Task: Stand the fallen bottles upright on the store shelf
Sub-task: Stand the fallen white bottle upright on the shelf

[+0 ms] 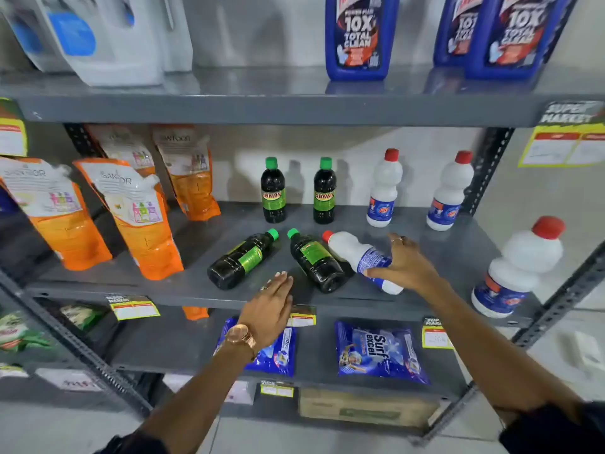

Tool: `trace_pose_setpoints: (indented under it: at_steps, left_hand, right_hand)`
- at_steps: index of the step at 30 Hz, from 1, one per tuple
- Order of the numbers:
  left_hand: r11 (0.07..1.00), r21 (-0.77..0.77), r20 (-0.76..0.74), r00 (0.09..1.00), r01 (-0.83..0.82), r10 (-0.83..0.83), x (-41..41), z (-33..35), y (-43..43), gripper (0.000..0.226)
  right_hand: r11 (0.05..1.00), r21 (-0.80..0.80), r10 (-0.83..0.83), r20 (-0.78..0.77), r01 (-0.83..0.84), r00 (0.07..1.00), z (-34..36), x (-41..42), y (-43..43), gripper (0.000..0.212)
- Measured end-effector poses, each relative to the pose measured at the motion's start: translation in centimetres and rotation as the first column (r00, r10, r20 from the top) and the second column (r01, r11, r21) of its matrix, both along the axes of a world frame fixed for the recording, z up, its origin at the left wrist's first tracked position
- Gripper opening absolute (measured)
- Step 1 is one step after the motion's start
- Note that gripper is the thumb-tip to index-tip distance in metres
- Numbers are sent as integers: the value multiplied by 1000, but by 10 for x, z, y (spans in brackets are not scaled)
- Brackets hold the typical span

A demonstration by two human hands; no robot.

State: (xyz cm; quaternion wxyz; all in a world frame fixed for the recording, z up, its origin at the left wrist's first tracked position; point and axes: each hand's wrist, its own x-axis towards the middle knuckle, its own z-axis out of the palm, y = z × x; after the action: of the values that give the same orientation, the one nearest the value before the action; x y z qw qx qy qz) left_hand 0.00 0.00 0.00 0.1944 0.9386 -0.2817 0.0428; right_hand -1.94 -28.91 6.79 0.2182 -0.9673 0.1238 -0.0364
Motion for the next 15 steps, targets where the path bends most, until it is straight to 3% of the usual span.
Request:
trace_pose_setpoints:
  at_steps: [3, 7, 9, 15]
  left_hand:
    - [998, 51, -11, 999, -42, 43, 13, -4, -5, 63]
    - [988, 132, 16, 997, -79, 77, 17, -6, -7, 67]
    - [984, 164, -81, 993, -69, 83, 78, -36, -21, 73]
    - [980, 195, 129, 991, -45, 20, 66, -35, -14, 64]
  right_hand:
    - [999, 15, -43, -210, 47, 977, 3, 16, 3, 103]
    - [1000, 0, -30, -261, 31, 965, -1, 14, 5, 69]
    - [988, 77, -111, -275, 137, 955, -36, 65, -9, 55]
    - [921, 279, -284, 4, 271, 959, -39, 41, -4, 49]
